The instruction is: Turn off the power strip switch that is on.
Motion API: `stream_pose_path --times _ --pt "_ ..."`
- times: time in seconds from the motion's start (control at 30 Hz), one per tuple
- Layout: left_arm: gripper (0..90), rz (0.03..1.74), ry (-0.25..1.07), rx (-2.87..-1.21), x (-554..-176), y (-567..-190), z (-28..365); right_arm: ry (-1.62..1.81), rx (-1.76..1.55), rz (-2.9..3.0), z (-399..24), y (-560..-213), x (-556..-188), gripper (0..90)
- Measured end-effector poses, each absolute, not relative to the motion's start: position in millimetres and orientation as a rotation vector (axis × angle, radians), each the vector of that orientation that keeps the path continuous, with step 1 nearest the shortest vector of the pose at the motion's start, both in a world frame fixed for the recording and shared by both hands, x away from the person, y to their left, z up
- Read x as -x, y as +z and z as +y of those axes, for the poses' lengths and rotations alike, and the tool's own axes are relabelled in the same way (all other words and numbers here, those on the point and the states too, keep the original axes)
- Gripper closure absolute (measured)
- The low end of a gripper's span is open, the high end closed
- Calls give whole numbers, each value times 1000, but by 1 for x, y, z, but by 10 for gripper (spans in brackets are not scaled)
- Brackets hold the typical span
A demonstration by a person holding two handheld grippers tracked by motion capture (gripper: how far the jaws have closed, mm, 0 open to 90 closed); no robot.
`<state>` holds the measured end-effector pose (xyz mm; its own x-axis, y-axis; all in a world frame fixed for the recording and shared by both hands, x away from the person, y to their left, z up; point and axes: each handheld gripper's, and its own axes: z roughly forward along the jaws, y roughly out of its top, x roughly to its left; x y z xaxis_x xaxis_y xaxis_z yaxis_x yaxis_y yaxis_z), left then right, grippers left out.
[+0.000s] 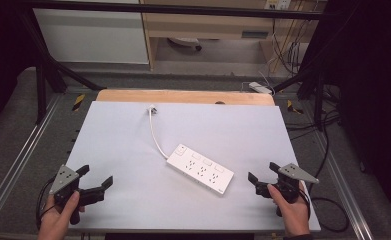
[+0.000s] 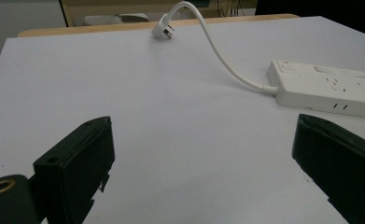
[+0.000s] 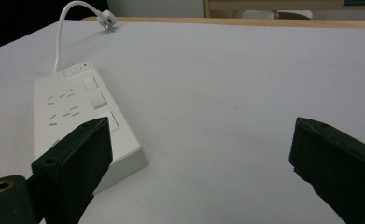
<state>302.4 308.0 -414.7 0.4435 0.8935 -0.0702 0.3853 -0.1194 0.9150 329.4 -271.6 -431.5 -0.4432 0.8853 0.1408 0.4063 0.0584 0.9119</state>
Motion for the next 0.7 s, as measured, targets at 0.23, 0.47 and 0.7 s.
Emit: stream_pose_path --times 0.23,0.47,0.7 --pt "57 1110 643 -1710 -302 -415 308 1359 -1283 1857 -273 -428 -328 58" --pt "57 1106 646 -1714 -302 -415 307 1371 -1281 1849 -275 -420 -328 43" --pt "57 1105 647 -1717 -302 -415 307 1374 -1278 1847 -275 -416 -327 38"
